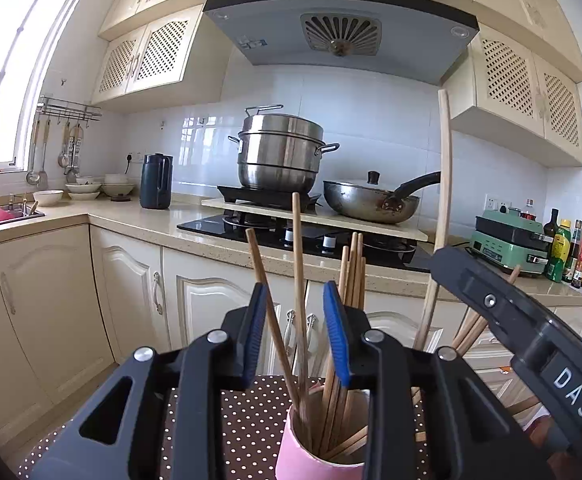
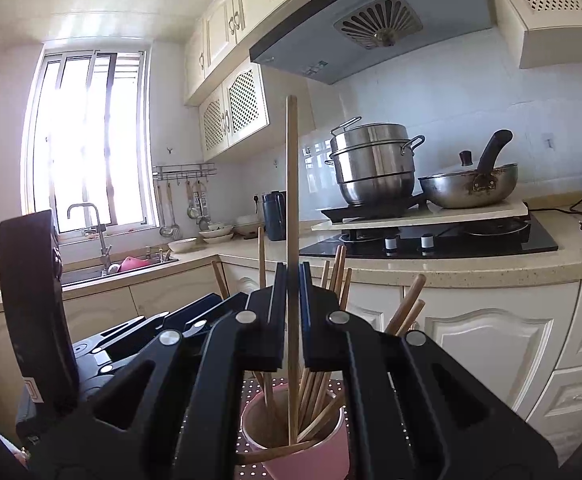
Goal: Organize utensils
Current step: 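Open both grippers to release the chopsticks into the pink cup, then move both grippers back over the last two chopsticks on the table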
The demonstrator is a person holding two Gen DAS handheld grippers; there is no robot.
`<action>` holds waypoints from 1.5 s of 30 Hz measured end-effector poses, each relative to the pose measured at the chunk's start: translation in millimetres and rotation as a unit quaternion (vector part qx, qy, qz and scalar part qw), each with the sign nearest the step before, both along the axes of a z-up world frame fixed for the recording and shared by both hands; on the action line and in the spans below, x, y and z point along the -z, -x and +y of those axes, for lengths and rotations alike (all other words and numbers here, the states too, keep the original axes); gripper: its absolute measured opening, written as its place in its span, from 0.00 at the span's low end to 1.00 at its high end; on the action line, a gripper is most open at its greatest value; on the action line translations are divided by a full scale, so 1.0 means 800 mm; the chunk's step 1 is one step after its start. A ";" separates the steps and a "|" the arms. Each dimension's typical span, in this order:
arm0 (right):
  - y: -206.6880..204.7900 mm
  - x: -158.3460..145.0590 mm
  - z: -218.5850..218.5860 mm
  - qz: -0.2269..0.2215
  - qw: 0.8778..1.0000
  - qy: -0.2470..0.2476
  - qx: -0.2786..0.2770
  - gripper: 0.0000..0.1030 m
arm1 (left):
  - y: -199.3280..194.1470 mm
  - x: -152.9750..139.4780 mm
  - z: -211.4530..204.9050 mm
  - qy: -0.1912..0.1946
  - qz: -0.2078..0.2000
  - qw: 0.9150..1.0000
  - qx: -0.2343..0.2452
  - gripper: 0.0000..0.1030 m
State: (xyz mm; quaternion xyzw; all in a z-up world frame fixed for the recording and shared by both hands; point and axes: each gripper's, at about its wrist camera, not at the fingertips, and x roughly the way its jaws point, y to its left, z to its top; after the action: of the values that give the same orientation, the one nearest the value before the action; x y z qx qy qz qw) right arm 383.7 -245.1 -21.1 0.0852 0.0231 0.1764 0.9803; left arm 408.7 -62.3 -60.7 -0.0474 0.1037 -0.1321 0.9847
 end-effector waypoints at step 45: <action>0.146 -0.042 0.042 0.002 1.000 0.030 0.000 0.47 | 0.171 -0.056 0.078 -0.021 -0.002 0.999 -0.049 0.58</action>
State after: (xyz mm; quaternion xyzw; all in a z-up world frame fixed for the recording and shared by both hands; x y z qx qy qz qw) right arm 266.9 -211.7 12.6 0.0562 0.0307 0.1757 0.9824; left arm 272.2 -0.1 -15.7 -0.0315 0.1020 -0.0812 0.9910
